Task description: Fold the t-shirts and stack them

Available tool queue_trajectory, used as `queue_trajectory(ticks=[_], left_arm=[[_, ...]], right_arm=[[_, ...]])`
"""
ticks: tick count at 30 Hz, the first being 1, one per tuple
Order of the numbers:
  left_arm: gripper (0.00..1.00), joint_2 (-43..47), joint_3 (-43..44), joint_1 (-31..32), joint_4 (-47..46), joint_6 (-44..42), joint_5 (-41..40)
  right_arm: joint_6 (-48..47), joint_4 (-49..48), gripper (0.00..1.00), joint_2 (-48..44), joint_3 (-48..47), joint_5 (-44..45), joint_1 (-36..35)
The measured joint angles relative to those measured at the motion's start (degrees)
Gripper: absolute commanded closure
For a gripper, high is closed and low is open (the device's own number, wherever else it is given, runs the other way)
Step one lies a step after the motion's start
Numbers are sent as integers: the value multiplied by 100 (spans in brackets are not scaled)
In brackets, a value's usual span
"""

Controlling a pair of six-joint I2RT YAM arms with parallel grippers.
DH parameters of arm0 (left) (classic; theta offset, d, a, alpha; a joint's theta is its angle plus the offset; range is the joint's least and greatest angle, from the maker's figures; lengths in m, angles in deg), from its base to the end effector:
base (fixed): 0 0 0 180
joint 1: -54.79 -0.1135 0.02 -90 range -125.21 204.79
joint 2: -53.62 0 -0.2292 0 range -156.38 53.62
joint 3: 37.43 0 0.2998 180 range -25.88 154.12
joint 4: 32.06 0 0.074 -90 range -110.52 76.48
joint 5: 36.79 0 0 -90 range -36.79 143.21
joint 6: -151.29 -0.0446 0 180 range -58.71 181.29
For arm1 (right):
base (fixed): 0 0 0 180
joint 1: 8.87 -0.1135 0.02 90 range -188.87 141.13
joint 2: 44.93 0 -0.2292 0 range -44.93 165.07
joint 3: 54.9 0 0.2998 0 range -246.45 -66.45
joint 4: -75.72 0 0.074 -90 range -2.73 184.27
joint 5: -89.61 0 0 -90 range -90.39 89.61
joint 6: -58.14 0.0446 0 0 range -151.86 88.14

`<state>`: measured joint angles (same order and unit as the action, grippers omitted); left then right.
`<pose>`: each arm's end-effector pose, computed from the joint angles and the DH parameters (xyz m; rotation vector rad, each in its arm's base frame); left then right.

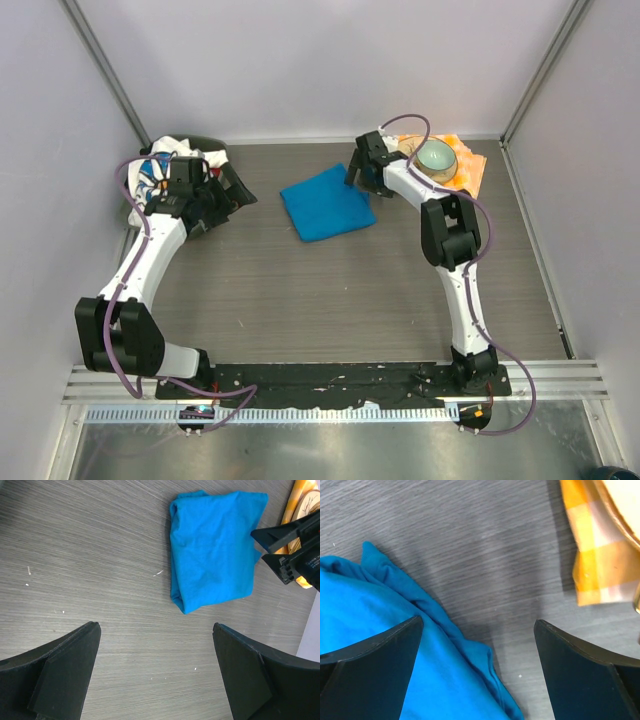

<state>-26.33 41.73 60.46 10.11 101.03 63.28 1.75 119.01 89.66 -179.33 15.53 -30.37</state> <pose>0.3635 -0.0439 0.2547 -0.6106 2.3046 -0.5939 0.5121 0.1886 0.1299 0.3713 2.4267 0.0706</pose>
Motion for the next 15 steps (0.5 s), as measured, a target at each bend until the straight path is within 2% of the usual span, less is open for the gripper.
queue_trajectory(ticks=[15], left_arm=[[0, 0, 0, 9, 11, -101, -50]], right_arm=[[-33, -284, 0, 501, -577, -227, 190]])
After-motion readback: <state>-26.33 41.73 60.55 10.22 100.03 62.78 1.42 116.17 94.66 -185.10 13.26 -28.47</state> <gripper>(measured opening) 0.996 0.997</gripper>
